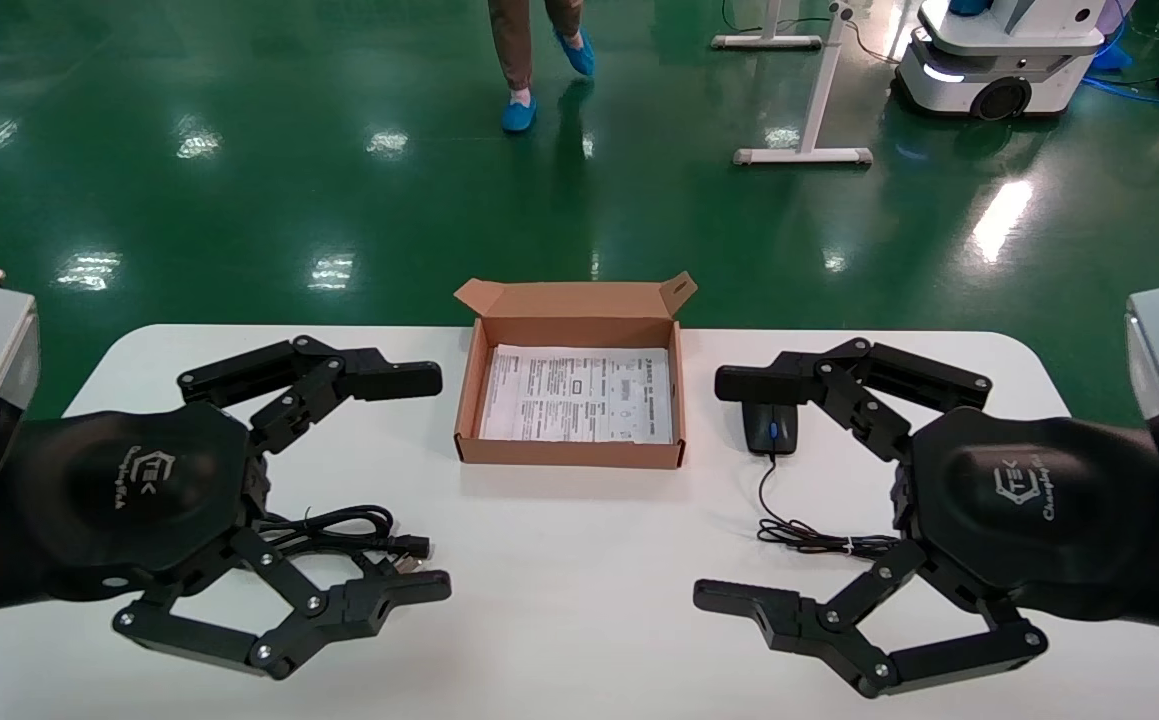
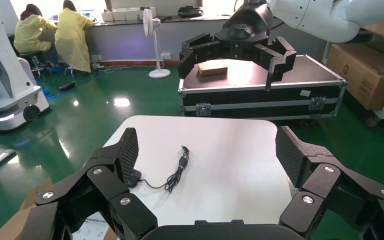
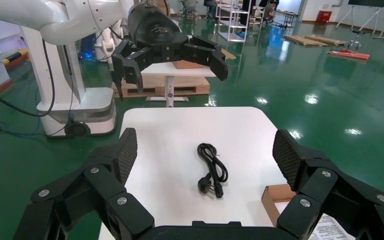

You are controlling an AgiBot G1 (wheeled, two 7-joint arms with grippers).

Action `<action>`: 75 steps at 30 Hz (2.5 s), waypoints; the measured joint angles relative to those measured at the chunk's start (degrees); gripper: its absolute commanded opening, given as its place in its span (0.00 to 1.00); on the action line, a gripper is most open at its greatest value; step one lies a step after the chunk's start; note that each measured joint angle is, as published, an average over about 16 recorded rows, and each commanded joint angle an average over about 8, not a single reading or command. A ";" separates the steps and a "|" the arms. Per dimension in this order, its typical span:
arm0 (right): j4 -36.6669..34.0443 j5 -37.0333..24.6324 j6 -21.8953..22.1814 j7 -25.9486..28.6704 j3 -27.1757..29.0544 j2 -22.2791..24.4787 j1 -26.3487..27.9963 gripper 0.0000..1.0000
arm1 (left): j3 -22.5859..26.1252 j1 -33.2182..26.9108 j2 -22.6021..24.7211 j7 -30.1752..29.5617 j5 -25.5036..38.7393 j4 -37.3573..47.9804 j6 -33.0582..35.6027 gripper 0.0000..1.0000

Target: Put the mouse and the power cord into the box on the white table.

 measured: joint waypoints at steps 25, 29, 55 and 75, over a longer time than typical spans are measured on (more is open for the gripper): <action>-0.21 -1.06 -0.44 -0.96 -0.10 0.43 0.26 1.00 | 1.88 -1.08 -0.20 -0.22 2.97 -0.37 1.45 1.00; -1.44 -3.93 -1.41 -3.46 -0.70 1.01 1.18 1.00 | 5.22 -3.37 -0.22 -0.02 7.06 -0.17 2.83 1.00; -43.54 -43.51 5.17 -41.22 -18.49 -14.45 22.53 1.00 | 28.80 -29.69 12.69 25.41 45.26 44.03 -0.07 1.00; -65.75 -48.65 9.25 -52.20 -20.77 -22.10 30.90 1.00 | 30.04 -34.68 18.92 39.86 48.45 67.70 -1.63 1.00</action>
